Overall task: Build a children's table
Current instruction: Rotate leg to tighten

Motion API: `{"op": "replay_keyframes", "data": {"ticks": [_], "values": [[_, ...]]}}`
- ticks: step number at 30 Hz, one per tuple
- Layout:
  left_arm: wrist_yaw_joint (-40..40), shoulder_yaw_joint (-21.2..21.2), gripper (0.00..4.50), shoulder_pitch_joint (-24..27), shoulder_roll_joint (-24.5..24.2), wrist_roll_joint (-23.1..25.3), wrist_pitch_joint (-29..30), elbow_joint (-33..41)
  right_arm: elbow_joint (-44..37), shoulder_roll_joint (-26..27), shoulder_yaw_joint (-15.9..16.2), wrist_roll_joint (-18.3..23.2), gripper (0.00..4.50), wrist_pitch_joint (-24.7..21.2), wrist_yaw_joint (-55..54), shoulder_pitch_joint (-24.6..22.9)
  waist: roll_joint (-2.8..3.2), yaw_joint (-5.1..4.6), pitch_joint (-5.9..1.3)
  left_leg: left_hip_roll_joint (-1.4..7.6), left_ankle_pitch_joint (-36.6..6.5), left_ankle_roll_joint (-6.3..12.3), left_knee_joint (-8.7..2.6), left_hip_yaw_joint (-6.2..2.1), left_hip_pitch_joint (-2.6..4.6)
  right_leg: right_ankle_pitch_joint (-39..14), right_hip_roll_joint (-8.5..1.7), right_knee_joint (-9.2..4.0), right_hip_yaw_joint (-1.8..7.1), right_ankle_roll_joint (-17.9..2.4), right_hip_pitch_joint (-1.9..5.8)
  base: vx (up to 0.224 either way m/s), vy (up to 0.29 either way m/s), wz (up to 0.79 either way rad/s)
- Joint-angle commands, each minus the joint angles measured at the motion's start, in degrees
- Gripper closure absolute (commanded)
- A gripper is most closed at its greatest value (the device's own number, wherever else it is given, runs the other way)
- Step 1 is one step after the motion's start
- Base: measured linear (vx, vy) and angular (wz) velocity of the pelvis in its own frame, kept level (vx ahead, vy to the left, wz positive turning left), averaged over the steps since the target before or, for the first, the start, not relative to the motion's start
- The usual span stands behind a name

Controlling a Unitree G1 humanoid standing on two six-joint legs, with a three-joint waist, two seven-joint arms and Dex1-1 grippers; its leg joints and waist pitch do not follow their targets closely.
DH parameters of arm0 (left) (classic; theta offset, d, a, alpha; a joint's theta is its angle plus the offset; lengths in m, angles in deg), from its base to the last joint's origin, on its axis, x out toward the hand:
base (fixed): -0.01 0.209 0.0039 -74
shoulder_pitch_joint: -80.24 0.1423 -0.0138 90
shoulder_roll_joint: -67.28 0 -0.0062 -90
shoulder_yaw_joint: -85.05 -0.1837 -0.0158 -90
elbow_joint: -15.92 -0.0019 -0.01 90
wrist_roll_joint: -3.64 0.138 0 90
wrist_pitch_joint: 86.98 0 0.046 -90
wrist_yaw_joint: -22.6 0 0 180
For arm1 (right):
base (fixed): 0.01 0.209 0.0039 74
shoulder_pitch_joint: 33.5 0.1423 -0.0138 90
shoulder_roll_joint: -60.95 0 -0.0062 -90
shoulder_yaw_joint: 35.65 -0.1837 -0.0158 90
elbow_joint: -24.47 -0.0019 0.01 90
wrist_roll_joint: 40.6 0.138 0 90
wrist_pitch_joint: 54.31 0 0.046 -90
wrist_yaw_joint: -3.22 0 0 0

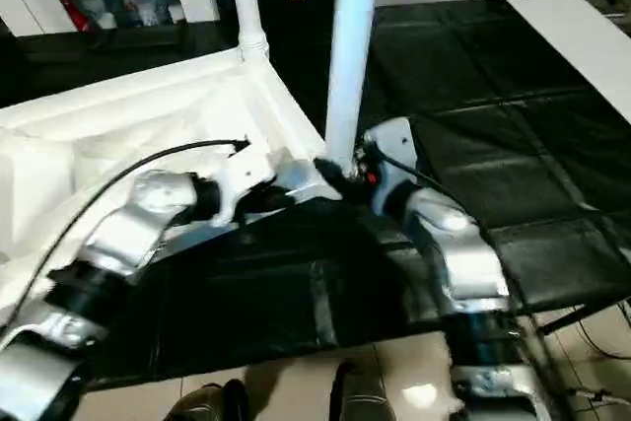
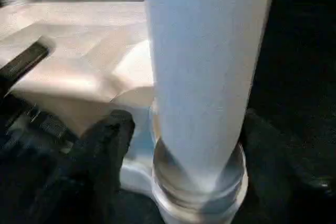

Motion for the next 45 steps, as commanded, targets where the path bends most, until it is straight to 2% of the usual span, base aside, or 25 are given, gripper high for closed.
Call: {"op": "replay_keyframes", "data": {"ticks": [1,3,4,5,8,9,10,11,13,15,16,17,21,22,23,24,29,33,36,40,42,43,44,45], "values": [[4.1,-2.2,4.5,0.4,-2.3,0.6,-5.4,0.2,-0.8,-2.6,0.9,1.5,0.72,2.1,6.7,-0.8,-0.31,0.4,-5.5,2.12,-12.0,7.07,-3.34,-0.88,0.77,-16.9,-2.79,-3.32,2.33,-12.6,4.09,0.0,0.0,0.0],[6.3,-2.7,4.5,0.3,-3.4,0.0,-9.1,-0.7,-0.3,-4.6,0.7,2.5,0.72,3.3,10.7,-0.6,-0.2,0.84,-5.48,2.31,-10.7,7.67,-3.36,-0.84,0.9,-15.4,-2.67,-3.1,2.36,-13.3,3.98,0.0,0.0,0.0],[8.8,-2.6,4.5,0.3,-3.9,-1.2,-10.9,-1.3,0.4,-6.3,1.2,3.2,0.72,4.1,14.2,-0.4,-0.67,1.0,-5.48,2.24,-10.6,7.96,-3.31,-0.76,0.88,-15.2,-2.67,-3.13,2.31,-13.5,4.0,0.0,0.0,0.0],[12.1,-2.9,4.5,0.3,-4.8,-2.3,-11.4,-1.3,0.9,-8.2,2.1,3.9,0.72,5.1,18.5,-0.2,-0.39,1.4,-5.49,2.45,-10.2,8.05,-3.37,-0.77,1.02,-14.4,-2.69,-2.88,2.38,-14.2,3.96,0.0,0.0,0.0],[14.8,-3.5,4.5,0.2,-5.6,-2.5,-12.4,-1.6,1.6,-9.6,3.2,4.5,0.72,6.2,21.8,-0.1,-0.34,1.79,-5.34,2.76,-10.0,8.22,-3.44,-0.71,1.07,-13.5,-2.61,-2.59,2.39,-15.1,3.83,0.0,0.0,0.0],[15.6,-3.9,4.5,0.2,-6.0,-2.4,-12.8,-1.7,1.8,-9.9,3.4,4.5,0.72,6.7,22.5,0.0,-0.36,2.09,-5.32,2.85,-10.6,7.88,-3.5,-0.71,1.18,-14.6,-2.74,-2.67,2.41,-15.0,3.79,0.0,0.0,0.0],[17.0,-4.4,4.5,0.3,-6.6,-2.4,-13.0,-1.5,2.3,-10.3,3.7,4.6,0.72,7.3,23.6,0.2,-0.62,2.13,-5.25,2.87,-11.0,7.72,-3.54,-0.63,1.2,-15.4,-2.74,-2.79,2.46,-14.9,3.73,0.0,0.0,0.0],[18.1,-4.9,4.5,0.3,-7.0,-2.4,-13.5,-1.3,2.7,-10.7,3.9,5.0,0.98,7.4,25.1,0.5,-0.55,2.4,-5.15,2.92,-11.6,7.18,-3.64,-0.63,1.38,-16.9,-2.78,-2.92,2.52,-14.6,3.57,0.0,0.0,0.0],[20.4,-5.6,4.5,0.4,-7.9,-3.1,-14.1,-0.8,3.7,-11.4,4.3,5.9,0.98,7.2,28.0,1.1,-0.65,2.61,-5.08,2.9,-12.7,6.52,-3.67,-0.58,1.51,-18.8,-2.84,-3.06,2.56,-14.1,3.53,0.0,0.0,0.0],[22.0,-6.0,4.5,0.5,-8.6,-3.6,-15.7,-0.8,4.4,-11.8,4.5,6.8,1.24,7.0,30.4,1.7,-0.7,2.58,-4.99,2.96,-12.7,6.24,-3.78,-0.64,1.35,-20.1,-2.85,-3.07,2.56,-13.5,3.56,0.0,0.0,0.0],[22.8,-6.0,4.5,0.5,-8.8,-3.7,-16.1,-0.9,4.6,-12.1,4.8,7.1,1.35,6.9,31.5,1.8,-0.98,2.5,-5.01,2.97,-12.9,6.24,-3.77,-0.56,1.41,-20.5,-2.83,-3.2,2.59,-13.4,3.48,0.0,0.0,0.0],[23.3,-5.9,4.5,0.6,-8.9,-3.8,-16.3,-1.0,4.8,-12.3,5.0,7.4,1.42,6.9,32.2,1.9,-0.83,2.56,-4.97,3.0,-13.1,6.02,-3.79,-0.6,1.4,-21.2,-2.92,-3.18,2.62,-13.1,3.47,0.0,0.0,0.0],[25.2,-6.1,4.5,0.9,-9.8,-4.0,-17.3,-1.0,5.1,-12.8,6.1,7.7,1.78,7.2,34.7,2.3,-1.0,2.59,-5.03,3.0,-12.6,5.79,-3.81,-0.63,1.31,-21.6,-2.98,-3.11,2.64,-12.8,3.48,0.0,0.0,0.0],[25.2,-6.1,4.5,1.0,-9.9,-4.0,-17.4,-0.9,5.1,-12.9,6.4,7.8,1.9,7.0,35.3,2.3,-1.24,2.57,-5.02,2.97,-12.6,5.9,-3.8,-0.59,1.25,-21.6,-3.0,-3.15,2.66,-12.8,3.49,0.0,0.0,0.0],[25.1,-6.1,4.5,1.0,-10.0,-4.0,-17.5,-0.9,5.1,-13.0,6.7,8.0,1.9,6.9,36.0,2.4,-1.12,2.63,-5.01,2.98,-12.5,5.9,-3.8,-0.62,1.25,-21.8,-3.04,-3.11,2.67,-12.7,3.48,0.0,0.0,0.0],[25.0,-6.1,4.5,0.9,-10.0,-4.1,-17.5,-0.9,5.1,-13.1,7.0,8.3,2.12,6.8,36.6,2.3,-1.12,2.61,-5.01,2.98,-12.5,5.91,-3.79,-0.59,1.26,-21.9,-3.0,-3.14,2.66,-12.7,3.43,0.0,0.0,0.0],[24.9,-6.0,4.5,0.7,-9.9,-4.1,-17.7,-1.3,5.7,-12.8,7.8,8.4,2.44,6.0,38.0,2.4,-1.29,2.63,-4.89,2.91,-11.8,6.08,-3.79,-0.57,1.17,-21.8,-2.97,-3.13,2.67,-12.6,3.4,0.0,0.0,0.0],[24.7,-5.5,4.5,0.7,-9.7,-4.6,-17.1,-1.3,5.8,-12.6,8.2,8.7,2.56,5.4,38.0,2.4,-1.31,2.67,-4.87,2.93,-11.8,5.96,-3.82,-0.59,1.17,-22.3,-3.0,-3.15,2.66,-12.4,3.4,0.0,0.0,0.0],[24.0,-4.9,4.5,1.1,-9.3,-5.5,-15.4,-0.5,4.0,-11.6,7.9,10.2,2.59,2.3,36.2,1.7,-0.94,2.7,-4.77,2.9,-12.3,5.7,-3.88,-0.6,1.24,-22.7,-2.94,-3.29,2.65,-12.3,3.37,0.0,0.0,0.0],[20.9,-3.4,4.5,1.0,-7.8,-6.8,-10.3,1.5,2.0,-7.6,5.6,10.2,2.59,-2.6,25.5,1.0,-0.68,2.47,-4.47,2.95,-14.4,4.24,-4.19,-0.79,1.24,-25.0,-2.91,-3.55,2.6,-11.9,3.25,0.0,0.0,0.0],[18.1,-2.7,4.5,0.8,-6.6,-6.6,-7.8,2.2,1.3,-5.1,4.8,8.9,2.59,-4.2,19.6,0.8,-0.94,2.02,-4.41,2.67,-15.3,3.24,-4.34,-1.06,0.98,-27.4,-2.97,-3.69,2.4,-10.9,3.49,0.0,0.0,0.0],[16.0,-2.1,4.5,0.6,-5.6,-6.6,-5.4,2.9,0.7,-3.4,4.2,8.1,2.59,-5.2,15.9,0.5,-0.58,1.74,-4.22,2.7,-16.7,2.17,-4.38,-0.99,1.26,-29.3,-2.91,-3.88,2.48,-10.2,3.07,0.0,0.0,0.0],[14.0,-1.6,4.5,0.5,-4.7,-6.5,-2.9,3.7,0.0,-1.7,3.7,7.4,2.59,-6.1,12.2,0.2,-0.72,1.41,-4.0,2.48,-18.2,1.34,-4.33,-1.1,1.56,-32.2,-2.94,-4.32,2.36,-9.2,2.84,0.0,0.0,0.0],[10.9,-1.2,4.5,0.2,-3.4,-5.9,-0.7,4.4,-0.9,0.7,3.3,6.2,2.59,-6.7,7.7,-0.2,-0.7,1.03,-3.97,2.35,-18.6,0.83,-4.44,-1.45,1.24,-34.3,-3.07,-4.49,2.16,-8.0,3.1,0.0,0.0,0.0]]}}
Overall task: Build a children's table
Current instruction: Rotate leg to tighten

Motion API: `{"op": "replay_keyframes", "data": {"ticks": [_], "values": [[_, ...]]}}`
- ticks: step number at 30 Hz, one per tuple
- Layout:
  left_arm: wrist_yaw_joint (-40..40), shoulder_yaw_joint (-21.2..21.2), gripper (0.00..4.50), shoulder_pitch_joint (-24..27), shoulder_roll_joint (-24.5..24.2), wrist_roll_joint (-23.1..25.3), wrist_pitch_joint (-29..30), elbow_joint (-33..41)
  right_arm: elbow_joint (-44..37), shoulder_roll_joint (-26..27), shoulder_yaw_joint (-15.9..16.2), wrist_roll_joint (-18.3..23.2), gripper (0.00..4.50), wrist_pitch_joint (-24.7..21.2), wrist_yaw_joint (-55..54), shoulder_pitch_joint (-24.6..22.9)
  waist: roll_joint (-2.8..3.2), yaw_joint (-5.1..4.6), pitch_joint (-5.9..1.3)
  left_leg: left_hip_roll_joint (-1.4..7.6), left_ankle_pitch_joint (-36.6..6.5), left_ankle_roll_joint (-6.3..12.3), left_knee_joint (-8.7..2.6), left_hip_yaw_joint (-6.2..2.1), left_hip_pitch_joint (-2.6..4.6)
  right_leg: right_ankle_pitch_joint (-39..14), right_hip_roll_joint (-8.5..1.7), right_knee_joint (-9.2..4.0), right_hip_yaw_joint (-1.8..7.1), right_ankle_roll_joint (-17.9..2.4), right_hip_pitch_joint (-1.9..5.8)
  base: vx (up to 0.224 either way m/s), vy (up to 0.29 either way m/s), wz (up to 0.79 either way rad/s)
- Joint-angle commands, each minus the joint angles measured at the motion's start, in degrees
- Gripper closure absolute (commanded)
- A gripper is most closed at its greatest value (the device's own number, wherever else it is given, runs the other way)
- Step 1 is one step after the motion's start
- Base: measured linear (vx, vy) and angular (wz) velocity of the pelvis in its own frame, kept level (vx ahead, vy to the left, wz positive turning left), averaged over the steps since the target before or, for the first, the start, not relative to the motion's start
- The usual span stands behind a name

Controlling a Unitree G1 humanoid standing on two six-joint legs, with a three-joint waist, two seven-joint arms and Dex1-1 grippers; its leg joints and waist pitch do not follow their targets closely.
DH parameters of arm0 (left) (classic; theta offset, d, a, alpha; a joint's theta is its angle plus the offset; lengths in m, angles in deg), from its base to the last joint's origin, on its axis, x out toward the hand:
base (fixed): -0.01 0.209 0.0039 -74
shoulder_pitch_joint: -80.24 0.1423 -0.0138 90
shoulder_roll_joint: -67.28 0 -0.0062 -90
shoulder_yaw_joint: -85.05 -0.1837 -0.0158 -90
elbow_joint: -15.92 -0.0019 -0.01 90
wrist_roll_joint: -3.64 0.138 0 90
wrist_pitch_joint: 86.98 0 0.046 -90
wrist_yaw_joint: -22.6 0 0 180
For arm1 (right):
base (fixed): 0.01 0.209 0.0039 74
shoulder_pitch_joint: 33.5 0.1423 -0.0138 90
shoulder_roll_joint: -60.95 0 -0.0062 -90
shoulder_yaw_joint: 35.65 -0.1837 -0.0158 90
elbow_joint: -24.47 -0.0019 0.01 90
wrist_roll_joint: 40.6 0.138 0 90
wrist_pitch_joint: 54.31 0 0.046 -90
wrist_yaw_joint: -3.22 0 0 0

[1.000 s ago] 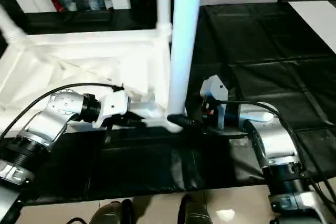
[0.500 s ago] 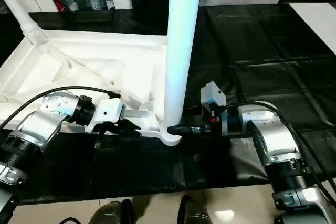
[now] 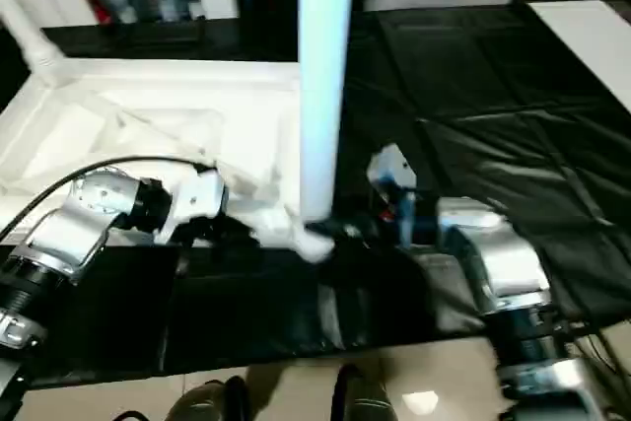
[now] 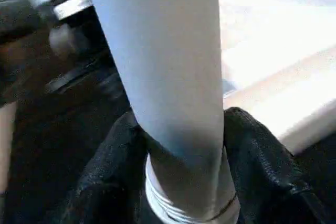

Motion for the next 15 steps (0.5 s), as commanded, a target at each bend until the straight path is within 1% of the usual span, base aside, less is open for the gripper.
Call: {"op": "replay_keyframes", "data": {"ticks": [1,2,3,4,5,6,7,8,9,11,12,13,14,15], "values": [[-3.2,-1.3,4.5,-0.7,4.1,-1.1,2.6,4.5,-1.1,3.5,1.0,-0.6,2.59,-2.6,-7.2,-0.3,-0.4,-0.04,-3.96,2.3,-18.8,0.98,-4.41,-1.91,0.93,-34.6,-2.97,-4.57,1.91,-8.0,3.05,0.0,0.0,0.0],[-6.7,-0.8,4.5,-1.3,5.8,-0.1,5.0,4.7,-1.6,6.0,0.9,-1.9,2.59,-2.8,-11.7,-0.7,-0.5,-0.53,-3.92,2.26,-19.4,0.86,-4.47,-2.02,0.92,-35.3,-2.9,-4.72,1.8,-7.1,2.95,0.0,0.0,0.0],[-9.4,-0.3,4.5,-1.7,7.1,0.5,6.9,4.8,-1.9,7.8,0.7,-2.8,2.59,-3.3,-14.9,-0.8,-0.47,-0.73,-3.97,2.22,-19.5,0.82,-4.42,-2.06,0.98,-35.4,-2.96,-4.84,1.76,-7.0,2.87,0.0,0.0,0.0],[-14.4,0.9,4.5,-2.7,9.9,0.9,10.2,4.7,-1.9,11.2,0.2,-4.4,2.59,-4.4,-20.9,-0.5,-0.54,-1.2,-4.03,2.15,-19.3,0.78,-4.29,-1.93,0.91,-34.6,-2.87,-4.78,1.87,-7.1,2.71,0.0,0.0,0.0],[-15.0,1.1,4.5,-2.8,10.3,1.0,10.6,4.6,-1.9,11.7,0.2,-4.6,2.59,-4.6,-21.7,-0.4,-0.59,-1.4,-4.1,1.98,-19.1,1.11,-4.17,-1.87,1.01,-34.7,-2.84,-5.05,1.82,-7.0,2.57,0.0,0.0,0.0],[-20.0,1.7,4.5,-3.6,13.0,2.2,12.7,4.2,-1.4,15.4,-0.4,-5.7,2.59,-5.6,-28.1,0.7,-0.6,-1.39,-4.24,1.77,-18.4,1.75,-4.06,-1.81,0.97,-34.4,-2.82,-5.13,1.78,-6.7,2.72,0.0,0.0,0.0],[-21.5,1.9,4.5,-3.9,13.8,2.7,13.4,4.1,-1.2,16.6,-0.6,-6.1,2.59,-6.0,-29.9,1.1,-0.54,-1.62,-4.08,1.85,-17.9,1.82,-4.11,-1.72,0.83,-33.7,-2.74,-5.03,1.9,-7.0,2.54,0.0,0.0,0.0],[-24.0,2.1,4.5,-4.3,15.3,3.4,14.5,4.0,-0.7,18.9,-1.1,-6.3,2.59,-6.4,-33.1,2.2,-0.51,-1.61,-4.22,1.78,-17.8,1.92,-4.05,-1.7,1.05,-33.4,-2.56,-5.22,1.77,-6.9,2.38,0.0,0.0,0.0],[-25.5,2.2,4.5,-4.5,16.4,3.6,15.4,3.9,-0.3,20.5,-1.5,-6.2,2.59,-6.6,-34.9,3.0,-0.66,-1.58,-4.44,1.69,-16.9,2.37,-3.97,-1.62,0.94,-32.3,-2.67,-5.06,1.86,-7.1,2.56,0.0,0.0,0.0],[-27.0,2.2,4.5,-4.7,17.4,4.1,16.2,4.2,0.0,22.0,-1.5,-6.3,2.59,-6.2,-36.2,3.8,-0.54,-1.51,-4.51,1.79,-16.0,2.95,-4.04,-1.53,0.83,-29.9,-2.54,-4.94,1.89,-7.5,2.65,0.0,0.0,0.0],[-27.5,1.8,4.5,-4.7,17.7,4.8,16.5,4.6,0.4,21.8,0.1,-8.5,2.59,-3.2,-36.6,4.2,-0.55,-1.39,-4.88,1.95,-15.1,3.28,-3.98,-1.47,0.8,-27.2,-2.55,-4.57,1.95,-8.1,2.83,0.0,0.0,0.0],[-27.7,1.7,4.5,-4.7,17.7,5.0,16.6,4.7,0.5,21.8,0.5,-9.2,2.03,-2.4,-36.8,4.2,-0.47,-1.4,-4.92,1.95,-14.6,3.51,-3.94,-1.43,0.73,-25.6,-2.53,-4.4,2.01,-8.6,2.88,0.0,0.0,0.0],[-27.4,1.7,4.5,-4.6,17.4,5.0,16.4,4.8,0.3,21.7,0.1,-8.4,1.89,-2.7,-36.0,3.8,-0.38,-1.29,-5.16,2.02,-13.4,3.97,-3.85,-1.3,0.75,-22.2,-2.45,-4.06,2.1,-9.8,3.03,0.0,0.0,0.0],[-27.4,1.7,4.5,-4.6,17.3,5.0,16.5,4.9,0.2,21.8,-0.1,-8.1,1.89,-3.0,-35.8,3.5,-0.34,-1.23,-5.29,2.03,-12.6,4.3,-3.82,-1.28,0.74,-20.4,-2.44,-3.84,2.15,-10.5,3.17,0.0,0.0,0.0]]}}
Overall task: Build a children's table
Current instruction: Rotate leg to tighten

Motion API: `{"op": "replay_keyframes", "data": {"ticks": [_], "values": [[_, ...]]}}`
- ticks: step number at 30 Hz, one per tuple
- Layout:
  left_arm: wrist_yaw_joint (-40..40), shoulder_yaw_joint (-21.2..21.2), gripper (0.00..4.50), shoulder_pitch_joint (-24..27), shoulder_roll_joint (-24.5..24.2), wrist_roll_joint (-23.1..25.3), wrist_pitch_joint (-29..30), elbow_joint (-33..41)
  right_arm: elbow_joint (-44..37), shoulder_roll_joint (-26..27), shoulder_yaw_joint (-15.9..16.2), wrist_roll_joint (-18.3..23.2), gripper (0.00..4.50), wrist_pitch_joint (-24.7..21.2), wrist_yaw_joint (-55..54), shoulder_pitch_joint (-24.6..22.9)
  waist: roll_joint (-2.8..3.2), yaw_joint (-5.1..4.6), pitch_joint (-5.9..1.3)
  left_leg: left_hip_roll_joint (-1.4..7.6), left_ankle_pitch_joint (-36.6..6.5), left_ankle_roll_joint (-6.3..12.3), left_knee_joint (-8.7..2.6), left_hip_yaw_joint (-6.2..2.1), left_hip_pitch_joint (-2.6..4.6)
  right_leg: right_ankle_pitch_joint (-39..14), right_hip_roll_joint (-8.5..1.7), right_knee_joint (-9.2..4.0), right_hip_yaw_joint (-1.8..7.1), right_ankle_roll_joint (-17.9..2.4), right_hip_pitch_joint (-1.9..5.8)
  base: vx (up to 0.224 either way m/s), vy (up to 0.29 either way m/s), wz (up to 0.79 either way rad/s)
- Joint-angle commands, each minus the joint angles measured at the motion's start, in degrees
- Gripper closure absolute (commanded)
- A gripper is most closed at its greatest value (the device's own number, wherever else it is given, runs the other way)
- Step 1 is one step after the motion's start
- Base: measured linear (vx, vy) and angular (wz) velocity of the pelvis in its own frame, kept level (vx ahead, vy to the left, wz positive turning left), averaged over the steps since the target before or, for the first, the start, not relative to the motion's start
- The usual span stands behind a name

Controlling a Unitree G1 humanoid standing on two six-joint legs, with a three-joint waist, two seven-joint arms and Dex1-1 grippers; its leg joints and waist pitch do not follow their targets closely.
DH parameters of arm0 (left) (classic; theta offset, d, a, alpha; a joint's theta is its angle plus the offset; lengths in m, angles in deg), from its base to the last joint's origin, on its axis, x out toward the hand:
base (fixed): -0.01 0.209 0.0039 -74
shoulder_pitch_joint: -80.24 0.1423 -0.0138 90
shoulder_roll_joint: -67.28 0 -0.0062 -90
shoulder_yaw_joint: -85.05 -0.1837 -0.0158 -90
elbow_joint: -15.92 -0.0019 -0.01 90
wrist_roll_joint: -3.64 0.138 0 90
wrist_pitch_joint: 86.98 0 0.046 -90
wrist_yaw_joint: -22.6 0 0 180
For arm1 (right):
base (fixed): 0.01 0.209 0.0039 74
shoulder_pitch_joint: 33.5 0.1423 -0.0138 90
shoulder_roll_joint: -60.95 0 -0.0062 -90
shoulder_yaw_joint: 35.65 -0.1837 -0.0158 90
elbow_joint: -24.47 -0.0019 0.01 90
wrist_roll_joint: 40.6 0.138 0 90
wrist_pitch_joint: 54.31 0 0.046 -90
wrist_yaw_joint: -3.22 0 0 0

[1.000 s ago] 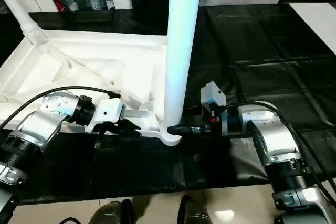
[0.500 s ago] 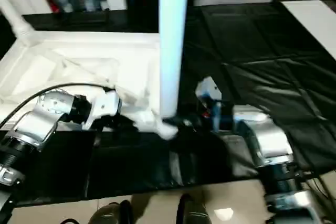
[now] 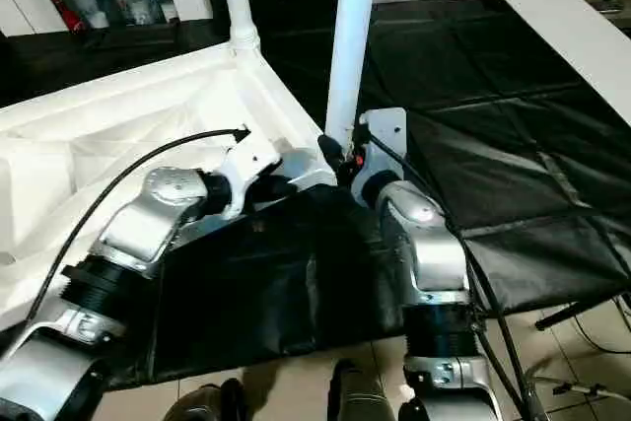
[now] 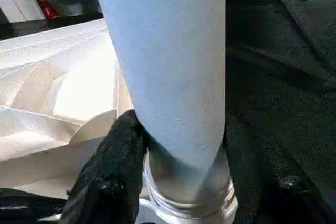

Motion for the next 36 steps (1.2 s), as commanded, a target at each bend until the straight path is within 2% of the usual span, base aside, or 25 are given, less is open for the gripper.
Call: {"op": "replay_keyframes", "data": {"ticks": [1,2,3,5,6,7,8,10,11,12,13,14,19,20,21,24,26,27,28,29,30,32,36], "values": [[-1.7,-0.8,4.5,-1.9,1.1,-0.5,-1.1,2.4,-0.2,2.8,5.9,2.8,1.83,-1.4,3.7,-0.8,-0.27,0.35,-5.44,2.09,-11.1,4.99,-3.53,-1.2,0.73,-17.2,-2.43,-3.23,2.18,-11.8,3.75,0.0,0.0,0.0],[-1.4,-0.9,4.5,-1.7,0.5,-0.2,-1.5,2.3,-0.7,2.2,5.6,2.9,1.69,-1.4,4.1,-1.4,-0.25,0.46,-5.58,2.0,-10.5,5.63,-3.37,-1.03,0.84,-16.0,-2.46,-3.19,2.19,-12.4,3.84,0.0,0.0,0.0],[-0.5,-1.0,4.5,-1.3,-0.9,0.1,-2.8,2.0,-1.4,0.4,5.4,2.4,1.45,-0.8,5.1,-2.3,0.37,0.7,-5.59,2.04,-9.7,5.97,-3.33,-1.14,0.81,-15.2,-2.55,-2.97,2.19,-12.9,3.96,0.0,0.0,0.0],[0.5,-1.2,4.5,-0.7,-2.8,0.6,-5.4,1.4,-2.5,-2.6,5.5,2.3,1.42,0.9,7.9,-3.5,0.15,0.83,-5.71,2.01,-9.2,6.53,-3.25,-1.09,0.83,-13.3,-2.33,-2.9,2.11,-13.1,4.14,0.0,0.0,0.0],[0.7,-1.3,4.5,-0.4,-3.3,0.8,-6.1,1.4,-2.8,-3.4,5.6,2.2,1.42,1.4,8.7,-3.8,0.47,0.87,-5.71,2.0,-8.8,6.65,-3.21,-1.12,0.7,-12.2,-2.37,-2.65,2.13,-13.4,4.31,0.0,0.0,0.0],[0.9,-1.3,4.5,-0.2,-3.5,0.8,-6.5,1.5,-3.0,-3.8,5.7,2.1,1.26,1.6,9.3,-4.0,0.23,0.78,-5.79,2.02,-8.3,7.13,-3.11,-1.05,0.57,-10.3,-2.39,-2.5,2.18,-14.1,4.41,0.0,0.0,0.0],[0.9,-1.3,4.5,-0.2,-3.5,0.8,-6.5,1.5,-3.0,-3.8,5.7,2.1,1.09,1.6,9.3,-4.0,0.24,0.73,-5.78,2.04,-8.1,7.28,-3.13,-1.08,0.51,-10.0,-2.43,-2.44,2.18,-14.4,4.47,0.0,0.0,0.0],[4.1,-1.5,4.5,0.7,-5.4,0.2,-7.9,1.6,-3.9,-8.0,5.2,3.2,0.99,2.6,14.9,-4.7,0.03,0.81,-5.76,1.91,-8.8,7.16,-3.08,-1.13,0.47,-11.5,-2.42,-2.64,2.06,-14.6,4.86,0.0,0.0,0.0],[6.0,-1.9,4.5,1.2,-6.6,0.1,-9.6,1.5,-3.9,-10.3,5.0,3.7,0.89,3.1,17.9,-4.9,0.21,0.7,-5.55,2.03,-9.5,7.36,-3.09,-1.04,0.5,-12.5,-2.45,-2.75,2.15,-14.5,4.52,0.0,0.0,0.0],[6.0,-1.9,4.5,1.2,-6.6,0.1,-9.6,1.5,-3.9,-10.3,5.0,3.7,0.77,3.1,17.9,-4.9,0.14,0.9,-5.53,2.04,-10.0,7.3,-3.11,-1.1,0.64,-13.3,-2.4,-2.95,2.07,-14.3,4.6,0.0,0.0,0.0],[8.8,-2.3,4.5,1.8,-7.8,-0.5,-12.3,1.6,-3.6,-12.9,5.0,4.0,0.77,4.2,21.2,-5.0,-0.05,0.82,-5.68,2.06,-10.0,7.23,-3.06,-1.07,0.57,-13.7,-2.43,-2.84,2.12,-14.3,4.65,0.0,0.0,0.0],[10.4,-2.6,4.5,2.1,-8.5,-0.9,-13.5,1.6,-3.5,-14.5,5.3,4.2,0.66,4.8,23.7,-5.0,0.03,0.88,-5.64,2.18,-10.1,7.08,-3.06,-1.02,0.71,-13.9,-2.39,-2.81,2.18,-14.2,4.47,0.0,0.0,0.0],[21.6,-4.4,4.5,4.4,-13.3,-4.8,-17.7,3.7,-1.8,-22.5,6.6,7.0,0.66,8.1,38.4,-4.9,0.1,1.67,-5.73,2.61,-9.2,7.87,-3.01,-0.93,1.05,-11.3,-2.43,-2.24,2.39,-15.8,4.28,0.0,0.0,0.0],[25.4,-5.1,4.5,5.1,-14.9,-6.1,-18.9,4.3,-0.9,-23.8,7.0,7.8,0.66,8.9,41.8,-4.5,-0.09,1.96,-5.71,2.54,-9.3,8.1,-2.99,-0.84,1.06,-11.2,-2.42,-2.23,2.38,-16.1,4.27,0.0,0.0,0.0],[27.6,-5.5,4.5,5.5,-15.8,-6.9,-19.7,4.6,-0.4,-24.4,7.2,8.2,0.66,9.3,43.8,-4.1,0.14,2.29,-5.71,2.74,-9.4,8.21,-3.04,-0.87,1.17,-11.2,-2.52,-2.09,2.37,-16.5,4.29,0.0,0.0,0.0],[30.8,-6.4,4.5,5.8,-17.5,-6.9,-21.7,4.2,0.5,-26.1,8.6,9.3,0.66,11.0,49.2,-3.7,0.17,2.7,-5.61,2.9,-9.9,7.95,-2.99,-0.68,1.3,-11.6,-2.37,-2.03,2.39,-16.7,3.98,0.0,0.0,0.0],[32.1,-6.7,4.5,5.5,-18.3,-6.5,-23.4,3.4,0.8,-27.5,9.8,10.4,0.66,11.4,53.6,-3.6,0.14,3.38,-5.48,3.02,-11.8,7.04,-3.07,-0.7,1.5,-14.3,-2.47,-2.24,2.45,-16.0,3.85,0.0,0.0,0.0],[32.7,-6.8,4.5,5.4,-18.5,-6.5,-23.9,3.2,0.8,-28.1,10.2,10.8,0.66,11.3,55.3,-3.6,-0.42,3.58,-5.17,3.03,-12.4,6.6,-3.18,-0.76,1.36,-16.1,-2.62,-2.24,2.58,-15.4,3.77,0.0,0.0,0.0],[32.9,-6.8,4.5,5.3,-18.6,-6.5,-24.0,3.1,0.9,-28.6,10.6,10.9,0.66,11.3,56.3,-3.6,-0.35,3.6,-5.13,3.01,-12.9,6.33,-3.2,-0.76,1.35,-17.4,-2.67,-2.4,2.58,-15.0,3.73,0.0,0.0,0.0],[33.5,-6.9,4.5,5.1,-18.9,-6.6,-24.4,2.9,1.4,-29.4,11.1,11.6,0.91,10.9,58.7,-3.4,-0.99,3.51,-4.97,3.0,-13.6,5.9,-3.24,-0.76,1.32,-19.8,-2.71,-2.66,2.61,-14.1,3.63,0.0,0.0,0.0],[33.5,-6.9,4.5,5.1,-18.9,-6.6,-24.4,2.9,1.4,-29.4,11.1,11.6,0.99,10.9,58.7,-3.4,-0.82,3.59,-4.9,2.98,-13.9,5.64,-3.24,-0.91,1.26,-21.1,-2.82,-2.6,2.62,-13.8,3.65,0.0,0.0,0.0],[34.6,-7.1,4.5,4.8,-19.3,-7.3,-24.9,3.1,3.5,-29.8,11.4,12.4,1.13,10.5,61.5,-2.0,-0.87,3.47,-4.73,2.88,-15.3,4.65,-3.27,-1.06,1.28,-25.5,-2.93,-3.0,2.64,-12.2,3.45,0.0,0.0,0.0],[35.1,-7.0,4.5,4.8,-19.4,-7.6,-24.7,3.4,4.3,-29.7,11.4,12.5,1.5,10.5,62.2,-1.4,-1.02,3.24,-4.57,2.77,-16.0,4.08,-3.31,-1.08,1.34,-28.1,-2.9,-3.42,2.69,-11.1,3.19,0.0,0.0,0.0]]}}
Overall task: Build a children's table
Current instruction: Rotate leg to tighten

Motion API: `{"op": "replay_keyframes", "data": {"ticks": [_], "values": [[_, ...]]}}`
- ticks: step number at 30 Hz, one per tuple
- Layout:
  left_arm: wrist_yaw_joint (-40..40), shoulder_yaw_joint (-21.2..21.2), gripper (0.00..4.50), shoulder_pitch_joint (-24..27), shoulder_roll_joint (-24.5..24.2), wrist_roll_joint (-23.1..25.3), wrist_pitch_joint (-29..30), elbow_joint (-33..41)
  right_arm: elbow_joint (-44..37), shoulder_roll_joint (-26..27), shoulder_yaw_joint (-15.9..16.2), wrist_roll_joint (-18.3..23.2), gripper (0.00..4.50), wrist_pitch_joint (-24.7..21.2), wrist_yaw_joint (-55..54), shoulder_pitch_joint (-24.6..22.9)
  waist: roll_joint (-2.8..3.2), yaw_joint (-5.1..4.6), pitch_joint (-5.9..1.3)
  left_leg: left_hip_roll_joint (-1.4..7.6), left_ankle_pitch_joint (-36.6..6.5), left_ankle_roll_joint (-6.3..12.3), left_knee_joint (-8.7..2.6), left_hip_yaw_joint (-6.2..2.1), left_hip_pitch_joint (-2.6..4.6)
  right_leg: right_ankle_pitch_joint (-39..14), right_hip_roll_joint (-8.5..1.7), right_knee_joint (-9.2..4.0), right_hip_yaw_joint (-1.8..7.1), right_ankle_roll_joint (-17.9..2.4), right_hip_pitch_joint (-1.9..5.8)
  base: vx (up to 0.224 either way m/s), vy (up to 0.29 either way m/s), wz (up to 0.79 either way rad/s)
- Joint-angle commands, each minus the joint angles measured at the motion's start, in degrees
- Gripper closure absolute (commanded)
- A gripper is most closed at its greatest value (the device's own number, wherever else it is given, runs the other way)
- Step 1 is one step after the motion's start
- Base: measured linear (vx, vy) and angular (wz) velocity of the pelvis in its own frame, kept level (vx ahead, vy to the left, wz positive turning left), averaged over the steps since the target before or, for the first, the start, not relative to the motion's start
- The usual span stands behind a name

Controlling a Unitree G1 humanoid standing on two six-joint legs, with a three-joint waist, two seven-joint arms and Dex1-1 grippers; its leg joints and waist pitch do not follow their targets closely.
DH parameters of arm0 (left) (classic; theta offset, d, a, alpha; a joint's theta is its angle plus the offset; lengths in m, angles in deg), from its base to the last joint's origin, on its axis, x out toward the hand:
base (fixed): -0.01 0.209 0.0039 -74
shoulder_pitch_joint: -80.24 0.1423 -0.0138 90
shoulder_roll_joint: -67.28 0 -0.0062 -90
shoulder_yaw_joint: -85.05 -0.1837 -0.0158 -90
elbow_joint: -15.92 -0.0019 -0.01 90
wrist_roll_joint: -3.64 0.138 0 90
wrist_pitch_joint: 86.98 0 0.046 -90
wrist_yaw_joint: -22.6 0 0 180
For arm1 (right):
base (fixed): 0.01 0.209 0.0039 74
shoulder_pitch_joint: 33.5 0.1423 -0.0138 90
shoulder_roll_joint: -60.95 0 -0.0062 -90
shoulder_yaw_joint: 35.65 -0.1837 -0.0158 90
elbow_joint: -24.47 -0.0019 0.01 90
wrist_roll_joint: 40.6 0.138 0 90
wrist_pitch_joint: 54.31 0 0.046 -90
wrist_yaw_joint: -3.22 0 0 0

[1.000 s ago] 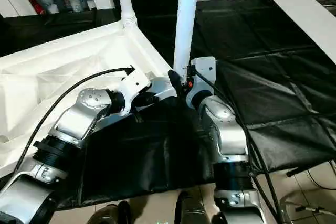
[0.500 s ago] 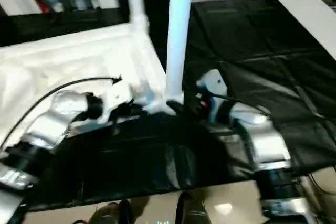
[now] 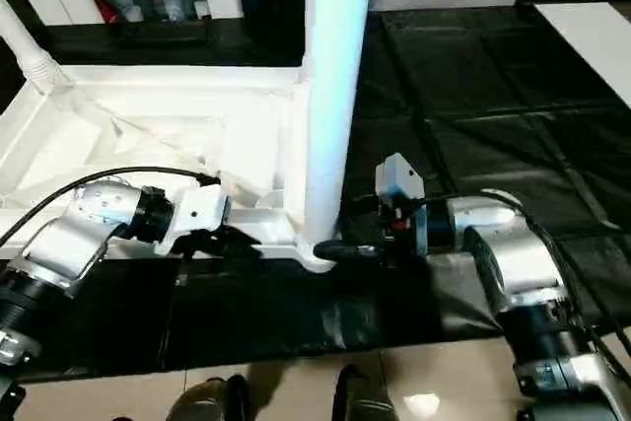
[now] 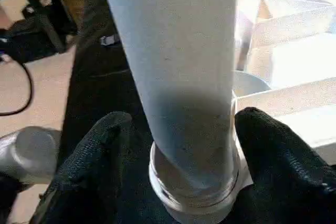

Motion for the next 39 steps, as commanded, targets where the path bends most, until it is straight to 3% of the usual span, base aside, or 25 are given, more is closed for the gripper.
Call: {"op": "replay_keyframes", "data": {"ticks": [1,3,9,15,20,22,24,25,26,28,29,31,33,36,39], "values": [[2.1,-1.4,4.5,-0.9,-0.1,-0.1,-1.8,1.1,0.5,-0.5,0.6,0.9,1.59,-0.5,2.1,1.5,-0.96,-0.24,-4.67,2.61,-15.6,4.23,-4.02,-1.15,1.44,-28.0,-2.85,-4.4,2.51,-11.0,3.42,0.0,0.0,0.0],[2.1,-1.5,4.5,-0.9,0.0,0.1,-2.2,0.9,0.8,-0.7,1.0,1.2,1.81,-0.6,3.0,1.7,-1.17,-0.29,-4.69,2.64,-14.8,4.6,-4.03,-1.16,1.24,-27.2,-2.79,-4.27,2.49,-11.0,3.47,0.0,0.0,0.0],[1.9,-1.4,4.5,-1.0,0.1,0.2,-2.5,0.2,1.7,-1.0,2.0,1.0,2.4,0.0,4.4,2.1,-1.08,-0.11,-5.02,2.71,-12.4,5.59,-3.87,-1.02,1.13,-22.4,-2.71,-3.69,2.54,-12.5,3.59,0.0,0.0,0.0],[1.8,-1.1,4.5,-1.1,0.2,-0.1,-2.0,-0.1,1.3,-0.7,2.5,1.4,2.57,-1.2,5.3,1.7,-1.03,-0.05,-4.87,2.71,-12.9,5.56,-3.92,-1.01,1.11,-23.2,-2.77,-3.79,2.52,-12.7,3.6,0.0,0.0,0.0],[-2.8,0.0,4.5,-0.8,1.9,0.3,2.5,1.5,-4.7,2.8,1.4,3.3,2.59,-7.8,-3.3,-1.0,-0.96,0.12,-4.84,2.78,-13.1,5.06,-4.07,-1.05,1.2,-24.0,-2.69,-3.93,2.54,-12.3,3.5,0.0,0.0,0.0],[-6.5,0.9,4.5,-1.3,3.5,0.9,5.6,1.8,-5.5,5.9,0.8,1.5,2.59,-10.3,-11.2,-0.9,-0.88,-0.31,-4.57,2.57,-14.4,4.03,-4.25,-1.24,0.96,-26.5,-2.68,-4.11,2.39,-11.4,3.53,0.0,0.0,0.0],[-10.1,1.9,4.5,-2.0,5.4,1.0,8.7,1.9,-6.0,9.0,0.1,0.3,2.59,-12.3,-17.5,-0.7,-0.75,-0.65,-4.28,2.3,-16.4,2.51,-4.23,-1.36,1.41,-31.9,-2.75,-4.83,2.28,-9.4,3.08,0.0,0.0,0.0],[-12.7,2.4,4.5,-2.5,6.7,1.4,10.3,1.8,-6.2,11.4,-0.7,-0.2,2.59,-13.6,-21.6,-0.4,-0.91,-1.0,-4.14,2.02,-17.2,1.84,-4.25,-1.64,1.15,-35.4,-2.85,-5.1,2.03,-7.8,3.24,0.0,0.0,0.0],[-15.6,2.9,4.5,-3.2,8.2,2.0,11.8,1.6,-6.4,14.1,-1.4,-0.5,2.59,-15.0,-25.8,0.0,-0.82,-1.37,-4.05,1.99,-18.0,1.25,-4.27,-1.75,1.38,-37.8,-2.82,-5.56,1.91,-6.4,2.93,0.0,0.0,0.0],[-18.0,3.4,4.5,-3.9,9.5,2.2,13.6,1.5,-6.7,16.1,-1.7,-1.5,2.59,-16.0,-29.4,0.4,-0.86,-2.21,-4.02,1.79,-18.9,0.66,-4.28,-1.98,1.13,-38.9,-2.72,-5.72,1.6,-5.2,2.99,0.0,0.0,0.0],[-19.4,3.7,4.5,-4.3,10.3,2.3,14.7,1.3,-6.9,18.3,-1.5,-2.6,2.59,-17.2,-32.9,0.9,-0.59,-2.54,-4.08,1.72,-19.1,0.92,-4.38,-2.23,0.94,-38.8,-2.81,-5.77,1.4,-4.8,3.23,0.0,0.0,0.0],[-24.4,4.7,4.5,-5.6,13.3,2.7,17.8,0.7,-6.1,22.4,-2.0,-4.4,2.59,-18.6,-39.9,2.1,-0.59,-3.38,-4.18,1.78,-18.9,1.03,-4.48,-2.24,0.67,-36.4,-2.67,-5.64,1.36,-5.3,3.19,0.0,0.0,0.0],[-31.7,6.3,4.5,-6.9,17.8,3.7,22.0,0.1,-4.2,29.0,-3.6,-6.4,2.59,-20.3,-50.7,4.1,-0.35,-4.03,-4.25,1.6,-18.9,0.74,-4.28,-2.08,0.98,-34.7,-2.52,-5.84,1.32,-6.2,2.8,0.0,0.0,0.0],[-34.8,6.4,4.5,-7.5,20.5,4.8,24.0,0.3,-3.4,32.5,-3.8,-7.1,2.59,-17.6,-55.0,4.9,-0.26,-4.11,-4.48,1.54,-18.2,1.59,-4.3,-2.02,0.99,-32.3,-2.54,-5.88,1.34,-6.6,3.01,0.0,0.0,0.0],[-34.7,6.0,4.5,-7.6,20.3,5.5,24.0,0.3,-4.0,32.0,-4.2,-6.4,1.89,-17.4,-53.5,4.4,-0.09,-4.07,-4.95,1.78,-15.2,3.67,-4.26,-1.63,0.77,-21.2,-2.23,-4.78,1.82,-10.1,3.47,0.0,0.0,0.0]]}}
